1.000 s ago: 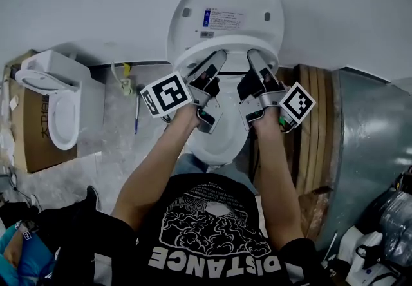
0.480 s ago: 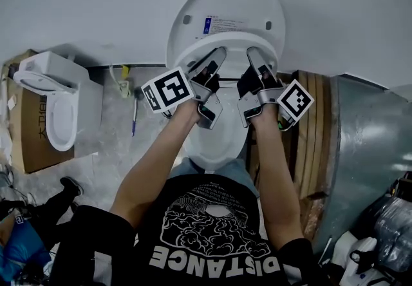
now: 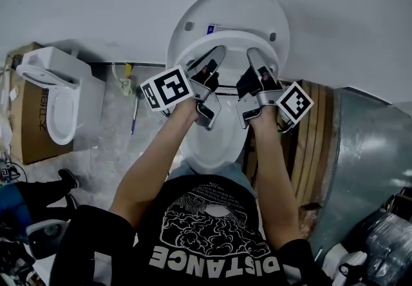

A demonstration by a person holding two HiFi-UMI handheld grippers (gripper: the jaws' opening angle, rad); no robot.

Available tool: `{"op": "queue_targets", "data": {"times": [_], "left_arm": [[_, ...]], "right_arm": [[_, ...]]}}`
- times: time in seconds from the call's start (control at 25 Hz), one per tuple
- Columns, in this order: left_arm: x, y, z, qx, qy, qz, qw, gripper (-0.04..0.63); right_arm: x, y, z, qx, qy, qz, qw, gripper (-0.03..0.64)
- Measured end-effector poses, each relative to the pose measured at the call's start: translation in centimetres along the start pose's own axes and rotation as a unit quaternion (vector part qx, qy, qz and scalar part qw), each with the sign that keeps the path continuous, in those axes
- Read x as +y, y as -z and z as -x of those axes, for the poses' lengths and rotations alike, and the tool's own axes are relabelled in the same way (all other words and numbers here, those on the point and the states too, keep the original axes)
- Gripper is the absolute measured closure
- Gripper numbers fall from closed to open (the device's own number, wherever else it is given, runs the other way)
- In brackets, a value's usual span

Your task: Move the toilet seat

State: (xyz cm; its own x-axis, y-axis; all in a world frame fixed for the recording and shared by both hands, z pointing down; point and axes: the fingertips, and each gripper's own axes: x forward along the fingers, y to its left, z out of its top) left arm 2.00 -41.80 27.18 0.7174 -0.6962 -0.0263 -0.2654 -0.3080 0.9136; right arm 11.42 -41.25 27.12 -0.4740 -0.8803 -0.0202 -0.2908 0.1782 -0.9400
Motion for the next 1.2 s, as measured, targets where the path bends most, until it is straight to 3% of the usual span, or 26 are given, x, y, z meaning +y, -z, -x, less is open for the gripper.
{"op": "queue_targets", "data": {"times": [0.24, 1.2], "left_arm": [[1.7, -2.9, -3.4, -0.013, -0.025, -0.006, 0.9996, 0.554], [2.8, -3.5, -4.1, -0.028, -0.052, -0.032, 0.9978, 0.565]], "right_arm": [[-1.2, -2.3, -4.2, 0.019, 0.000, -0.003, 1.000, 0.574], [-2.1, -2.8, -5.1, 0.045, -0.006, 0.007, 0.999, 0.574]]}}
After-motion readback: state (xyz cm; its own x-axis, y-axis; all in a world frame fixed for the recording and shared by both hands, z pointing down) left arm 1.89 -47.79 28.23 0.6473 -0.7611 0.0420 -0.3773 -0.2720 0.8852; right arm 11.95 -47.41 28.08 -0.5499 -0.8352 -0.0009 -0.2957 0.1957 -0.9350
